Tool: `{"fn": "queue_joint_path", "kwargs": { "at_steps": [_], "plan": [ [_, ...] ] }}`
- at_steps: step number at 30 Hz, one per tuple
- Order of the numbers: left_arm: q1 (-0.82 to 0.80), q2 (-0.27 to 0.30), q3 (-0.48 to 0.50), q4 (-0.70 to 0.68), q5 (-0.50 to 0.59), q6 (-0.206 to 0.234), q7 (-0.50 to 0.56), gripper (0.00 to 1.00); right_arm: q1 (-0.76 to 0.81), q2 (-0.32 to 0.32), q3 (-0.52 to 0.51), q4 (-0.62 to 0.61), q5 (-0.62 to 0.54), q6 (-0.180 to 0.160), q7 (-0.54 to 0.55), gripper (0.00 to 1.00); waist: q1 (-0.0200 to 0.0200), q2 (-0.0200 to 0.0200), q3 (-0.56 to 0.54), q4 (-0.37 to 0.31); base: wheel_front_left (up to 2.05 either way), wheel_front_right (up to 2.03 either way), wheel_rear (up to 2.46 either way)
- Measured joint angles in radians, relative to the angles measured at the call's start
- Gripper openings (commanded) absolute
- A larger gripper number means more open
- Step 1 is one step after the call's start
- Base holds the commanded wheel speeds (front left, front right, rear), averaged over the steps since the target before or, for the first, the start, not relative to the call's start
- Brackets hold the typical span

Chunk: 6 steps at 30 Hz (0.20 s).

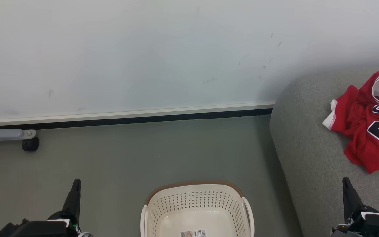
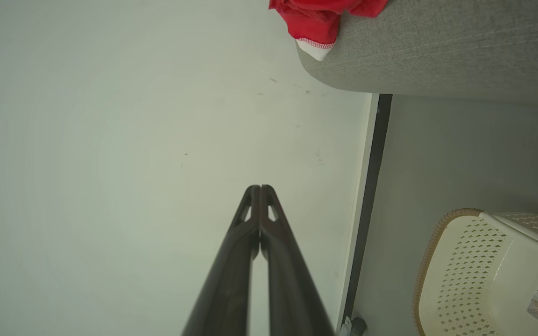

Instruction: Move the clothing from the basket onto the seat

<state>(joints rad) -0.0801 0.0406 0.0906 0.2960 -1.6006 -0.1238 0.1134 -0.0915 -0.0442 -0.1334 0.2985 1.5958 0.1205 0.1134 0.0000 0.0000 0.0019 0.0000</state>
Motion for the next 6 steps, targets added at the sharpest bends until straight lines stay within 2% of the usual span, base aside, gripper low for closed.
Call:
{"fn": "queue_joint_path", "kwargs": {
  "at_steps": [6],
  "plan": [
    [0.000, 0.000, 0.000, 0.000, 0.000, 0.000, 0.000, 0.00, 0.000, 0.000, 0.000, 0.000, 0.000, 0.000, 0.000, 0.00, 0.0000, 0.0000, 0.000, 0.000, 0.00, 0.00, 0.00]
  ]
}}
